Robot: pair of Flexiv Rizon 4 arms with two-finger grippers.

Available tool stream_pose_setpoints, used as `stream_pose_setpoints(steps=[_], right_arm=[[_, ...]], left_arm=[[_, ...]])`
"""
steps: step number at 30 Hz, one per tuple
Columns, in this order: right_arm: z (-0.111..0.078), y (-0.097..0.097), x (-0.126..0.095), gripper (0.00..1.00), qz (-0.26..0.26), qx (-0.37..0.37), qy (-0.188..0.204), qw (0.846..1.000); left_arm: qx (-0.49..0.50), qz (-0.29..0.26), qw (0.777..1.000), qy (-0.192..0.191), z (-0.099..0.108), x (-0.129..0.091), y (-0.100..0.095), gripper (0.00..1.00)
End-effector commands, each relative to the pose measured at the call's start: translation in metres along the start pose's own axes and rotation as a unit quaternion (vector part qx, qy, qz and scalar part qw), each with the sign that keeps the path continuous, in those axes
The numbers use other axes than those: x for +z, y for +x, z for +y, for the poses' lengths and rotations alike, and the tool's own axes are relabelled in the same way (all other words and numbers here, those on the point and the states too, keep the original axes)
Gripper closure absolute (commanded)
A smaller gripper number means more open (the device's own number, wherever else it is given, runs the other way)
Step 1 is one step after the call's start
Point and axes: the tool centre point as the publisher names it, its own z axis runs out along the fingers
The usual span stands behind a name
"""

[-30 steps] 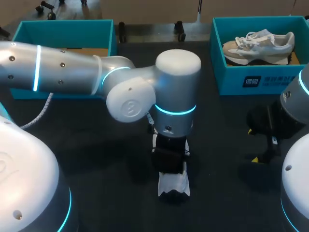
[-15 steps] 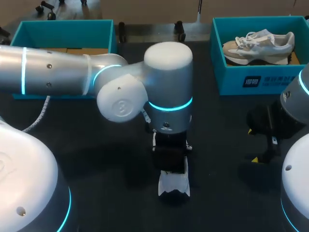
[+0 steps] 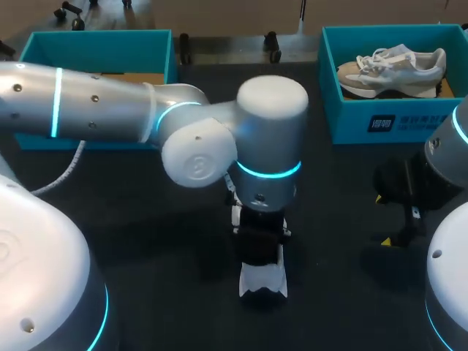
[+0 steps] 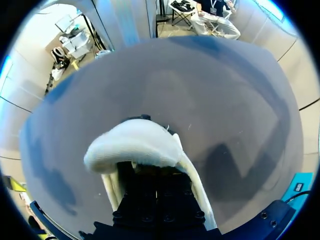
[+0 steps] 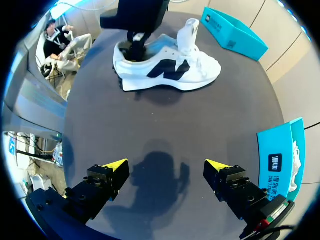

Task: Take the shoe out of the shoebox, open the shoe tongue, remove and reinsert the insole, then place the shoe into the shoebox

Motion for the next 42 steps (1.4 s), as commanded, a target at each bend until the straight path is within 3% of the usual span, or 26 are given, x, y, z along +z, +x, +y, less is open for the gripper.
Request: stream_pose_setpoints(steps=[1,10,16,24,30,37,42], right_arm=[[-0.001,0.001,0.000,0.00,-0.001,0.000,0.000,1.000],[-0.001,0.001,0.000,0.00,-0.001,0.000,0.000,1.000],[-0.001,0.001,0.000,0.00,-0.001,0.000,0.000,1.000],[-0.001,0.001,0.000,0.00,-0.001,0.000,0.000,1.000],[-0.001,0.001,0.000,0.00,-0.001,0.000,0.000,1.000],[-0.001,0.001,0.000,0.00,-0.001,0.000,0.000,1.000],[-0.001,0.001,0.000,0.00,-0.001,0.000,0.000,1.000]], left_arm=[[-0.005,0.004,1.000,-0.017,-0.002,0.012,-0.005,1.00],[-0.048,0.009,0.997,-0.053,0.007,-0.001,0.012,1.00],[-0.045,-0.018,0.998,-0.040,0.004,-0.021,0.011,1.00],[-0.011,-0.020,1.000,-0.001,-0.005,-0.004,-0.009,1.00],[-0.004,-0.009,1.000,0.009,-0.007,0.011,-0.013,1.00],[-0.022,-0.010,0.999,-0.029,-0.004,0.015,-0.005,1.00],[-0.031,-0.014,0.998,-0.043,-0.003,-0.005,0.005,1.00]])
